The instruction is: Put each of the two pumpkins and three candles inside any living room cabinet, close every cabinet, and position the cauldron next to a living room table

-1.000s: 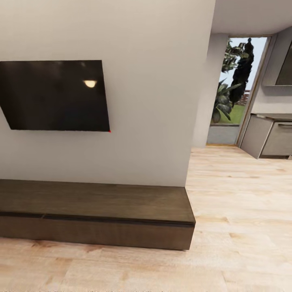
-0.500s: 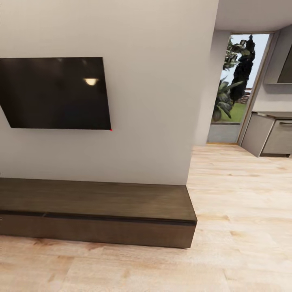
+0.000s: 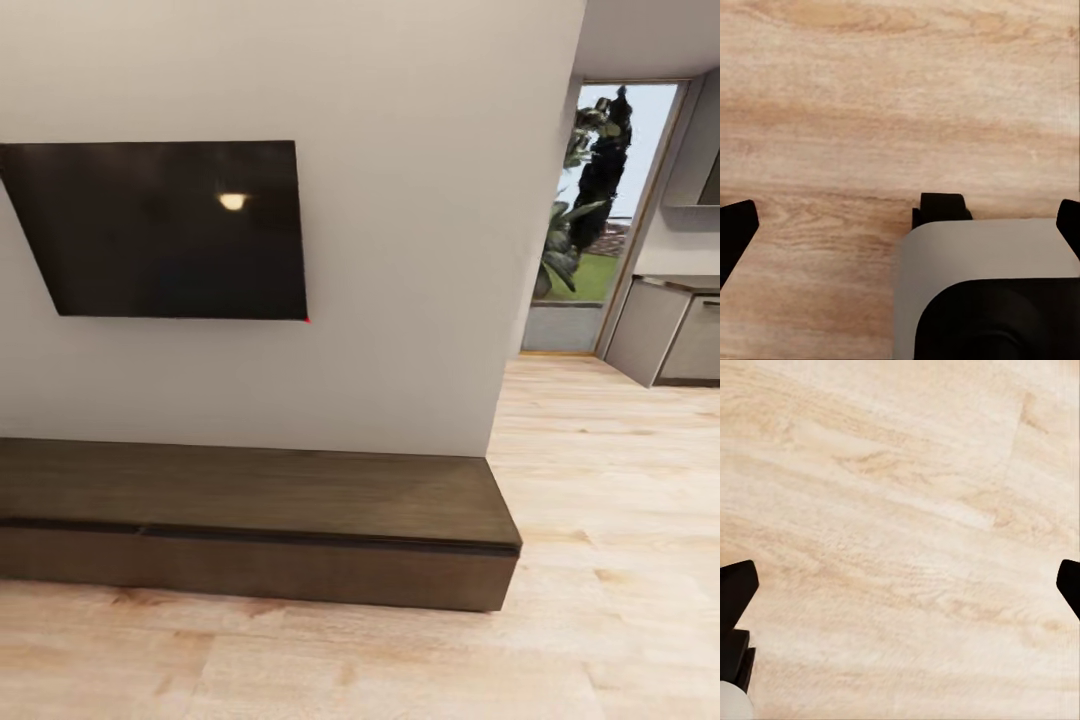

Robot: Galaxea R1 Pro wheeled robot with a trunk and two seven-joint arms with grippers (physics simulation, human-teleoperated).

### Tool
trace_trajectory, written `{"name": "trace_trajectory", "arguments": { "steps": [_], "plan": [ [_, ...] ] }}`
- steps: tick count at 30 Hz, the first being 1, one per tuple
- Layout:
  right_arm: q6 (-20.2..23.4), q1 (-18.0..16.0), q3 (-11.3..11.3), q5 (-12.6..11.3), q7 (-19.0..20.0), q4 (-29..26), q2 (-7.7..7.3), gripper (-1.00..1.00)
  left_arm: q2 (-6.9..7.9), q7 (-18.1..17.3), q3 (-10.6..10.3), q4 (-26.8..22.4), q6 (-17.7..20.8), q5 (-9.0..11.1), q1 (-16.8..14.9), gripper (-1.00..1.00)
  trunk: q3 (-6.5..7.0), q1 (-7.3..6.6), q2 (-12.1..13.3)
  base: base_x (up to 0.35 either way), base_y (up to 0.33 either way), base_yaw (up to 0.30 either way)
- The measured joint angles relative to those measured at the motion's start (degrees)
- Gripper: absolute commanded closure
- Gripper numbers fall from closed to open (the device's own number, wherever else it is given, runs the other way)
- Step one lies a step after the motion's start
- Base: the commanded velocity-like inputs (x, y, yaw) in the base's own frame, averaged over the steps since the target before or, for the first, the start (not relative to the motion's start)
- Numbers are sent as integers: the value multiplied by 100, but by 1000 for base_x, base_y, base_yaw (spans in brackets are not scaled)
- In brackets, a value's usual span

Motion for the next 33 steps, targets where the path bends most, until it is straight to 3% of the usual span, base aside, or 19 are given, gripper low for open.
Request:
{"name": "trace_trajectory", "arguments": {
  "steps": [7,10,13,30,33],
  "plan": [
    [0,-1,0,-35,0,0,4,-100,1,0,4,-1,0,13,0,-100,0,0,0,0,336,0],
    [-2,1,-1,-346,8,0,-10,-100,13,0,8,1,3,19,0,-100,0,0,0,0,336,0],
    [-4,-2,0,-405,8,0,-13,-100,28,-2,13,-1,9,25,1,-100,0,0,0,0,336,0],
    [-18,-4,-2,-458,0,0,-14,-100,86,-8,16,-7,18,28,0,-100,0,0,0,0,336,0],
    [-17,-5,-2,-554,0,0,-18,-100,89,-8,16,-8,18,33,0,-100,0,0,0,0,336,0]
  ]
}}
